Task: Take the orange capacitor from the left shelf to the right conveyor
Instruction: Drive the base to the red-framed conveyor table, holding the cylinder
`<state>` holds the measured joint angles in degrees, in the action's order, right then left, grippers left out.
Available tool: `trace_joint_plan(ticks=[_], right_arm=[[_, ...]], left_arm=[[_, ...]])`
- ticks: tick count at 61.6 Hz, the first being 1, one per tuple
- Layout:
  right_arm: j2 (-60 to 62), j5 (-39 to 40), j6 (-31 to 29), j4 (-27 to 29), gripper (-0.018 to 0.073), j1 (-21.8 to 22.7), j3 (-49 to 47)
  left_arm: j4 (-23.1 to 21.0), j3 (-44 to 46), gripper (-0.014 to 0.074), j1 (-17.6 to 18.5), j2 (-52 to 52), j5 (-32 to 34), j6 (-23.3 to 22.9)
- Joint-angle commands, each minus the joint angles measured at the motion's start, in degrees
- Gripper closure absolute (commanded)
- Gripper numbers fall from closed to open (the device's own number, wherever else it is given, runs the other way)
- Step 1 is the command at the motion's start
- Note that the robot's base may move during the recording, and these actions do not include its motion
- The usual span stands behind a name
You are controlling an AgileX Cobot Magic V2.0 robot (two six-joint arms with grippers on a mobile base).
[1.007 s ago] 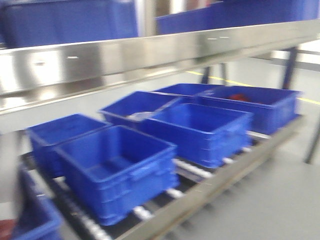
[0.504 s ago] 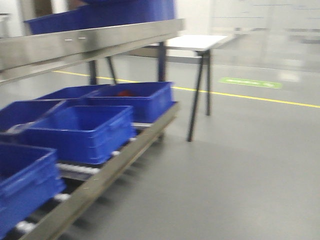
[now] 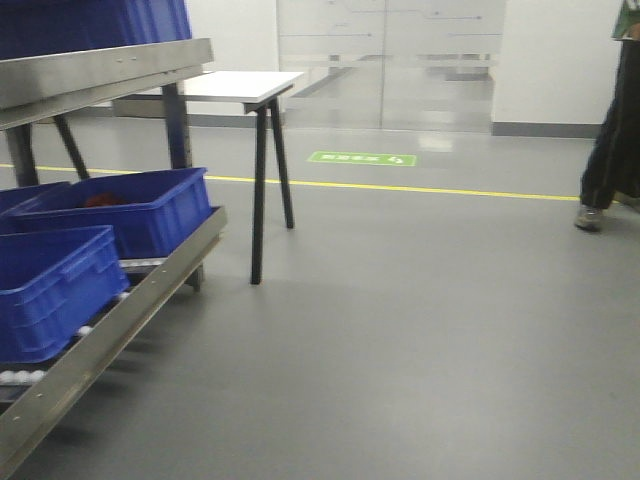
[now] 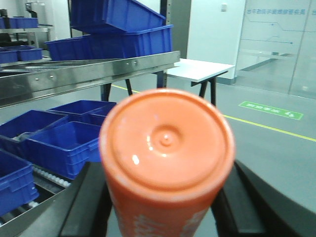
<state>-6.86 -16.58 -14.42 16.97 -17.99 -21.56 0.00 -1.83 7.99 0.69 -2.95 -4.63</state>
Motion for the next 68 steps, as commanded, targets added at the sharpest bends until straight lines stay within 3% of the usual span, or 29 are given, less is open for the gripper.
trace_joint_plan(ticks=[1, 68], right_arm=[[-0.9, 5.8, -0.2, 0.3, 0.0503, 0.3, -1.6], [-0.9, 5.7, -0.2, 0.3, 0.0503, 0.3, -1.6]], left_arm=[[0.0, 0.4, 0.0701, 0.3, 0.9, 5.0, -0.1], [0.0, 0.4, 0.0701, 0.3, 0.9, 5.0, -0.1]])
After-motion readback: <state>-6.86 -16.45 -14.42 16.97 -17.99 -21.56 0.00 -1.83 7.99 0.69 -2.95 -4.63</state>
